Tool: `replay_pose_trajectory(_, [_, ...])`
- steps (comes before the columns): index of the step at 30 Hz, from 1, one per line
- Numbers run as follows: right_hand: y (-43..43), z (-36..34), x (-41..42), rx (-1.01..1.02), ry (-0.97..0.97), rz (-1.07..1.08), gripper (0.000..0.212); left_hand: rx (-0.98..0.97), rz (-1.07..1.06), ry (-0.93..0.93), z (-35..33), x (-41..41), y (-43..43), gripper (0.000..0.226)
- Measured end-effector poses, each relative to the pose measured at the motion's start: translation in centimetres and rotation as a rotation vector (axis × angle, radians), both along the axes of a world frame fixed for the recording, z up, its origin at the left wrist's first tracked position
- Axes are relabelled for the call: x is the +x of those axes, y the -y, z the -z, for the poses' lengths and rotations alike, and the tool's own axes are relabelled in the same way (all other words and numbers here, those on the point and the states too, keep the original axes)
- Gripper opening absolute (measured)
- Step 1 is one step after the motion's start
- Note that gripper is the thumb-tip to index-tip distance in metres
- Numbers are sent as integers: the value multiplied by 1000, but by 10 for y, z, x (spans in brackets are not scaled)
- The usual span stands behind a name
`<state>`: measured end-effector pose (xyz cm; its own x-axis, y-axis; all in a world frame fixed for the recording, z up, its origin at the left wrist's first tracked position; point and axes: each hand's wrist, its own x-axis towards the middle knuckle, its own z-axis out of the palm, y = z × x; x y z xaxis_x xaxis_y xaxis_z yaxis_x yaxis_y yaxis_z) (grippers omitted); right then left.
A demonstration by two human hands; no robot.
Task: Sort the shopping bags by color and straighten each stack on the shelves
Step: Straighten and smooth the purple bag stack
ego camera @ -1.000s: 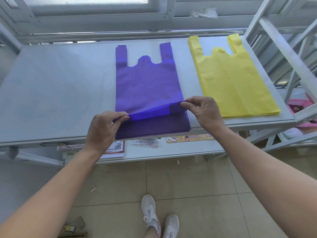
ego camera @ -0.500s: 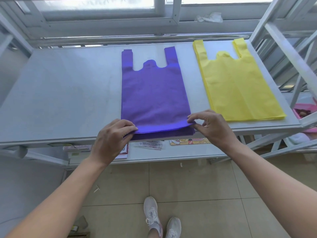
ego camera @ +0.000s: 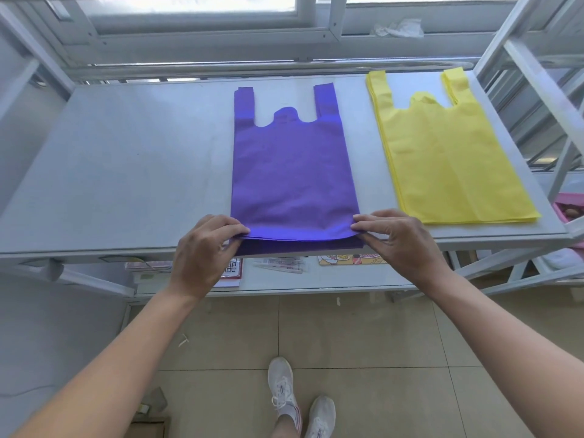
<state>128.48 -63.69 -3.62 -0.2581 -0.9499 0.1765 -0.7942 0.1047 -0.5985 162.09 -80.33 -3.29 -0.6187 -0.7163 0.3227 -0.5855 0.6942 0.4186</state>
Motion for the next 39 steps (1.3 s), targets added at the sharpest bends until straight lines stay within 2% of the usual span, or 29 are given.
replay_pose_trajectory(5, [-5, 0, -2, 50, -72, -67, 26, 44, 132, 70, 5, 2, 6, 16])
replay_pose_trajectory(8, [-4, -4, -6, 82, -105, -126, 32, 35, 180, 135, 5, 3, 11, 36])
replay_pose_trajectory(10, [-2, -6, -9, 89, -152, -162, 32, 9, 201, 170, 5, 4, 13, 42])
replay_pose_trajectory(18, [8, -12, -15, 82, -334, -269, 28, -196, 203, 150, 2, 2, 12, 17])
replay_pose_trajectory(20, [11, -14, -15, 78, -332, -265, 23, -200, 198, 160, 4, 1, 12, 19])
replay_pose_trajectory(24, [15, -18, -11, 76, -296, -223, 19, -170, 165, 216, 3, -12, 7, 36])
replay_pose_trajectory(31, [7, -17, -7, 94, -199, -175, 23, -104, 368, 130, 1, -105, -35, 24])
replay_pose_trajectory(35, [6, -19, -9, 131, -230, -210, 29, -83, 270, 158, 6, -133, -45, 29])
replay_pose_trajectory(39, [8, -19, -11, 110, -251, -260, 28, -158, 205, 184, 9, -136, -52, 36])
